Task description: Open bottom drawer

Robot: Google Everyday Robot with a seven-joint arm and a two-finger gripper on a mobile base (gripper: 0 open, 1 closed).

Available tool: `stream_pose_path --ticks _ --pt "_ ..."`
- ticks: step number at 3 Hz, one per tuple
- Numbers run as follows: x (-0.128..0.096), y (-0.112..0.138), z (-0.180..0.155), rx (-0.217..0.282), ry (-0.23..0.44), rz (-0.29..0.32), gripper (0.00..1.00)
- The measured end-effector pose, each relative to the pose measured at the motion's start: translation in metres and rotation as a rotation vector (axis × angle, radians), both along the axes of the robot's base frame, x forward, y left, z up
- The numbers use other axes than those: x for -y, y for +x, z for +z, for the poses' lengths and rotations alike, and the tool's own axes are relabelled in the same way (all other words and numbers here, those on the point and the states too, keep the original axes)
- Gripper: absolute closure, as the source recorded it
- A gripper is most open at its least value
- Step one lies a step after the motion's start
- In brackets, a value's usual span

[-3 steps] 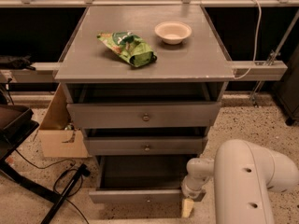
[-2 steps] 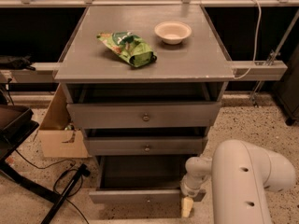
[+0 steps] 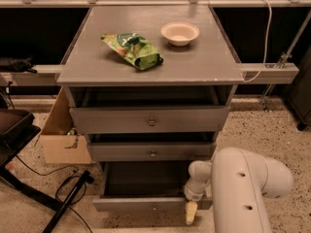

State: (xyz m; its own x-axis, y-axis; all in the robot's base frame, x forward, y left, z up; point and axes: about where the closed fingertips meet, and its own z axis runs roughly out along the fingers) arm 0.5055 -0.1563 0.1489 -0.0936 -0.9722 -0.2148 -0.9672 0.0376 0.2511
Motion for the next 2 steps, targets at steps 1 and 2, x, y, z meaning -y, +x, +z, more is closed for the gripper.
stream_pose_path --ticks 1,2 --pt "0.0029 -0.0263 -0.0097 -0.055 -0.016 -0.003 0.18" --pt "0.0020 -0.0244 -0.0080 -0.072 -0.020 -0.005 0.50"
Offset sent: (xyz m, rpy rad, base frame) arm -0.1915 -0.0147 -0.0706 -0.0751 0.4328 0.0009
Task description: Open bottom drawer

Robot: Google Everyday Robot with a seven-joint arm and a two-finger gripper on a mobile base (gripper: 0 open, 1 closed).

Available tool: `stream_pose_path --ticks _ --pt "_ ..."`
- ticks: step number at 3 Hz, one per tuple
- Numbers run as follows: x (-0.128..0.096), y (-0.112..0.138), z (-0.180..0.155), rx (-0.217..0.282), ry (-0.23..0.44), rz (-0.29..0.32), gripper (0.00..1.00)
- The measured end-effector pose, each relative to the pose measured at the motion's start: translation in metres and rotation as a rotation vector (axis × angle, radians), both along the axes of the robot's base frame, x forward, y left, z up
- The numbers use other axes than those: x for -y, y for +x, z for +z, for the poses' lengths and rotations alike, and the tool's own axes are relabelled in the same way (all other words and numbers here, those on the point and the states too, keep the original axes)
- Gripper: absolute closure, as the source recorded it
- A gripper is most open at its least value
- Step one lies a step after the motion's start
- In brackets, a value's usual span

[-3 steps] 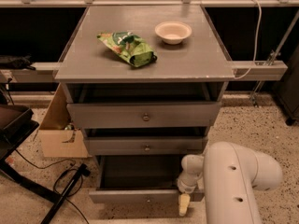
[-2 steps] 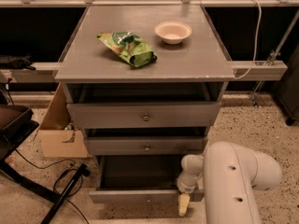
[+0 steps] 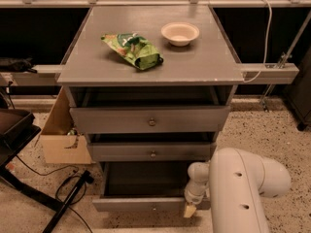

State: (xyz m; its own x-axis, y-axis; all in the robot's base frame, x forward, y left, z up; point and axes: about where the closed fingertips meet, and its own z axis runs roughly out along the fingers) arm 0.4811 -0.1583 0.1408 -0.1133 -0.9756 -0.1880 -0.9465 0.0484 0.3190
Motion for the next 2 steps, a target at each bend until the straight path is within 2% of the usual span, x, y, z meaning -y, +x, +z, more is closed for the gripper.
stream_pose_path --ticks 2 --pt "-0.0039 0.0175 0.0023 0.000 0.000 0.000 0.96"
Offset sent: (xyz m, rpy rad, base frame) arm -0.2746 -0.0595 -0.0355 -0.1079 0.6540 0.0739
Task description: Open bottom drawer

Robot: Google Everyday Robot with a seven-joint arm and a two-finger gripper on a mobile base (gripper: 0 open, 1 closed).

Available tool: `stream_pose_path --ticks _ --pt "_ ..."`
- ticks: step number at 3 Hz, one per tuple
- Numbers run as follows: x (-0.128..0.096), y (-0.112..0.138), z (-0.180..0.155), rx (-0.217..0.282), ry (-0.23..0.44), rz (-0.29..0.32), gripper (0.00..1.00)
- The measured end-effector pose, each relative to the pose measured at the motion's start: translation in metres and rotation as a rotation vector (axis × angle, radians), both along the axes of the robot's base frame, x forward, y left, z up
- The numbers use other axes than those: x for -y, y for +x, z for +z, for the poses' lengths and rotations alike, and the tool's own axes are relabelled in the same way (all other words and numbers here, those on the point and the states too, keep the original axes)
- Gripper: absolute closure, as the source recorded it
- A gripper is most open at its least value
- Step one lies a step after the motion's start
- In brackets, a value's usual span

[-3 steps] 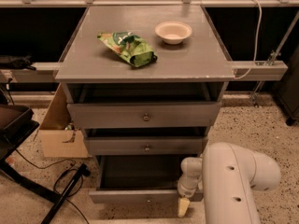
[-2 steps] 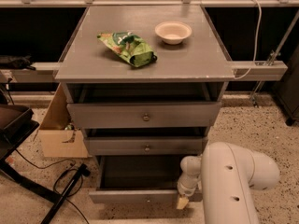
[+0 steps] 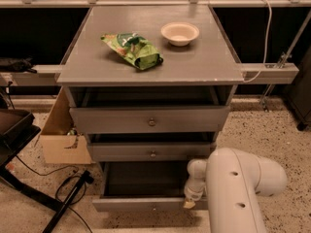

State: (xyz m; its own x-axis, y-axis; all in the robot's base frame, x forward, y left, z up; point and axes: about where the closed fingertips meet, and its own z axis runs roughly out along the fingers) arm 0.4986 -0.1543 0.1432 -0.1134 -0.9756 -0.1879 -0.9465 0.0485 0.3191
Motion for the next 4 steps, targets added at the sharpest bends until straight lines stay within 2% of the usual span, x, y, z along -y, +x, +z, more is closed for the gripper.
stream_pose_path --ticks 1,4 --pt "-0.0010 0.0074 0.0002 0.000 0.000 0.000 1.00" --pt "-0.0012 0.0074 0.0007 -0.009 0.003 -0.003 1.00"
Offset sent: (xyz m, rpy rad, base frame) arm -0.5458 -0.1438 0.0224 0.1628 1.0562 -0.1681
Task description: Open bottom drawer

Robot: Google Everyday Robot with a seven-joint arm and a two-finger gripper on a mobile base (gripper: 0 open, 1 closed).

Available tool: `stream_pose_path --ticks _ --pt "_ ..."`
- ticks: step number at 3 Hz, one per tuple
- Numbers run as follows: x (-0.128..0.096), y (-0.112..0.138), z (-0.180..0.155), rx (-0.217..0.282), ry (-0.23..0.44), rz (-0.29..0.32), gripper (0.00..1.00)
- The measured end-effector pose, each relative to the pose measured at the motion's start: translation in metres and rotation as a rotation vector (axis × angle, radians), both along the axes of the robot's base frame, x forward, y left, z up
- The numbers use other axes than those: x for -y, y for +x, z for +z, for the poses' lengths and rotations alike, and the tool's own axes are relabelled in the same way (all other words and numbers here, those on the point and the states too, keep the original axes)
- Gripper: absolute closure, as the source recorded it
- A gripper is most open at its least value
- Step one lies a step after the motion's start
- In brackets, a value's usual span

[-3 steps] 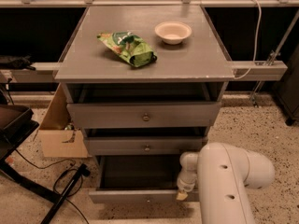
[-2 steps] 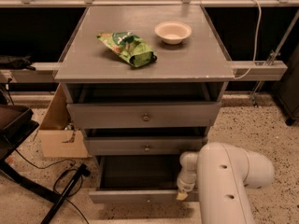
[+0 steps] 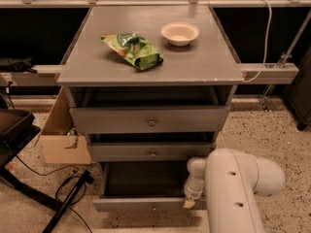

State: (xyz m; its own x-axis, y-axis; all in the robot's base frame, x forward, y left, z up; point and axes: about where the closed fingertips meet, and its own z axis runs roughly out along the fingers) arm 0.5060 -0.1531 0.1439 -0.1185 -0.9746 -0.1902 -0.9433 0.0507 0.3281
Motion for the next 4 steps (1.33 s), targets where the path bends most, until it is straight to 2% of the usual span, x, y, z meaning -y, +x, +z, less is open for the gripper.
stream_pose_path --ticks 1,2,4 --pt "0.0005 -0.0012 -0.0002 -0.005 0.002 -0.002 1.00" --pt "0.0005 -0.0012 -0.0002 -0.005 0.002 -0.002 0.82" --pt "0.0005 -0.0013 -0.0002 -0.005 0.002 -0.002 0.35"
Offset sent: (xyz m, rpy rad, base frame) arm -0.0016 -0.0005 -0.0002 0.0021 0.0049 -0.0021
